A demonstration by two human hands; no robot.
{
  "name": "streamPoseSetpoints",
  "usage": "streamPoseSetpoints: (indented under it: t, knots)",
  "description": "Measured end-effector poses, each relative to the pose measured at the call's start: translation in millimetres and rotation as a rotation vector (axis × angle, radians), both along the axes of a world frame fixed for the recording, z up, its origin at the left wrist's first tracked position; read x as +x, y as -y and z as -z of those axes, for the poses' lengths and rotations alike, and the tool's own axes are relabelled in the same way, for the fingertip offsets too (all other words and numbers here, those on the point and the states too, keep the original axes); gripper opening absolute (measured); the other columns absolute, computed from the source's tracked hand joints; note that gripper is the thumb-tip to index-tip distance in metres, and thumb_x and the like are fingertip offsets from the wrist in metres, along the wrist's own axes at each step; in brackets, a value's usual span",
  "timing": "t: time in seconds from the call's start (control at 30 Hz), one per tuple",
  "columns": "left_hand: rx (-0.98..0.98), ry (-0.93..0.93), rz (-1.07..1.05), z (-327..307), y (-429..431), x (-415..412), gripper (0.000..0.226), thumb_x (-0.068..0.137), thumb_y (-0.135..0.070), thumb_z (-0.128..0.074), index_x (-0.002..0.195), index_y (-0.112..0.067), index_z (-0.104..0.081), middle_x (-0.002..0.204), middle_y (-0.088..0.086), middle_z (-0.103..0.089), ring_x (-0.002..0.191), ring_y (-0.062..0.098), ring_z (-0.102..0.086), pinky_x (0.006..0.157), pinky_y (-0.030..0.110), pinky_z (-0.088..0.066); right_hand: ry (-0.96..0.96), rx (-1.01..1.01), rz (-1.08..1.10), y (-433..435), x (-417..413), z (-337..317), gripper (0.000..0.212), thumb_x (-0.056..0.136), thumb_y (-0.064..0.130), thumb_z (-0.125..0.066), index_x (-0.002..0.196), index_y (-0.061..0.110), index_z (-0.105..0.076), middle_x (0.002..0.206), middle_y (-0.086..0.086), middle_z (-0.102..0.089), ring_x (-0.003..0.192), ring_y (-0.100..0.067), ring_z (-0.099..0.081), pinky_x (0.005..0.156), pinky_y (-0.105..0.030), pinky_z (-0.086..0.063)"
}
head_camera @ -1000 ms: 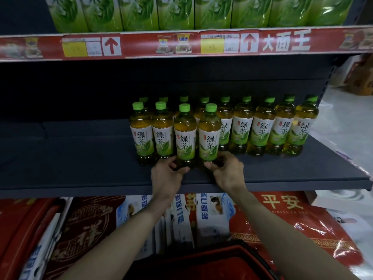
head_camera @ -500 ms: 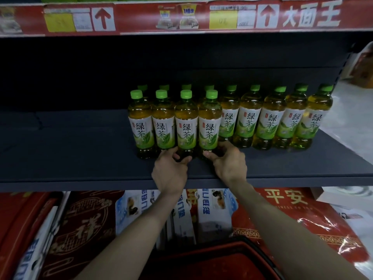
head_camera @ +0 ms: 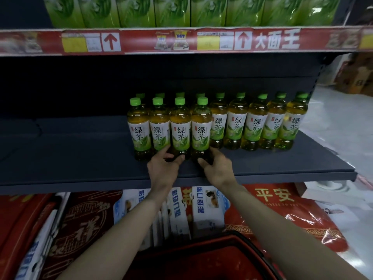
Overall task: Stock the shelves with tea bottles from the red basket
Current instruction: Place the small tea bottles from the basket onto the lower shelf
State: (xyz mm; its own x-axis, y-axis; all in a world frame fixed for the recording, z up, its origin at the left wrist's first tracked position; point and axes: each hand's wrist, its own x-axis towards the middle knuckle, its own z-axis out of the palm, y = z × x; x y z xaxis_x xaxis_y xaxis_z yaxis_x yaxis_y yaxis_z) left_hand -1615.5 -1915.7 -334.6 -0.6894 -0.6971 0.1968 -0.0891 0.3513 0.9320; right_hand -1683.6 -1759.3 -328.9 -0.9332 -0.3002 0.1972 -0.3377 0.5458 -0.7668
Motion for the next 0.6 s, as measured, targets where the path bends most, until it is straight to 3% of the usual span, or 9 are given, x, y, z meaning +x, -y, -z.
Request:
streamPoseSetpoints:
  t: [0.13, 0.23, 0.37, 0.47, 0.6]
  knots:
    - [0.039, -0.077, 0.060, -6, -10, 26, 0.064, 0.083, -0.040, -0.086, 0.142, -0.026, -0.063, 0.100, -0.015, -0.073, 0.098, 0.013, -0.072, 0.099, 0.043, -0.058, -0.035, -0.092, -0.029, -14, 33, -5, 0.040, 0.100, 0.025, -0.067, 0.138, 0.013, -0.061, 0.131, -0.005, -0.068, 0.121, -0.020, -0.063, 0.100, -0.024, -0.048]
    - [0.039, -0.046, 0.115, -7, -26, 52, 0.059, 0.086, -0.039, -0.084, 0.140, -0.027, -0.064, 0.100, -0.015, -0.075, 0.097, 0.013, -0.074, 0.098, 0.041, -0.059, -0.054, -0.098, -0.071, -25, 61, -4, 0.036, 0.100, 0.028, -0.066, 0.134, 0.016, -0.065, 0.128, -0.003, -0.069, 0.119, -0.017, -0.064, 0.104, -0.032, -0.052]
    - [0.034, -0.022, 0.175, 1, -47, 92, 0.042, 0.088, -0.032, -0.082, 0.128, -0.028, -0.071, 0.099, -0.012, -0.076, 0.091, 0.008, -0.073, 0.089, 0.031, -0.060, -0.052, -0.075, -0.128, -43, 97, 8, 0.031, 0.101, 0.028, -0.066, 0.130, 0.016, -0.067, 0.124, 0.003, -0.070, 0.113, -0.007, -0.061, 0.088, -0.012, -0.045]
    - [0.027, 0.050, 0.200, 15, -62, 117, 0.024, 0.090, -0.025, -0.079, 0.114, -0.027, -0.076, 0.095, -0.013, -0.076, 0.082, 0.002, -0.072, 0.076, 0.018, -0.056, -0.037, -0.042, -0.172, -57, 117, 24, 0.027, 0.101, 0.023, -0.066, 0.126, 0.015, -0.070, 0.121, 0.005, -0.071, 0.112, -0.008, -0.062, 0.091, -0.016, -0.046]
    - [0.064, 0.181, 0.246, 48, -74, 143, 0.011, 0.091, -0.020, -0.076, 0.099, -0.025, -0.082, 0.095, -0.007, -0.080, 0.077, 0.015, -0.076, 0.076, 0.026, -0.058, 0.015, 0.008, -0.211, -76, 136, 57, 0.020, 0.099, 0.021, -0.067, 0.118, 0.019, -0.073, 0.113, 0.012, -0.071, 0.105, -0.004, -0.062, 0.085, -0.003, -0.041]
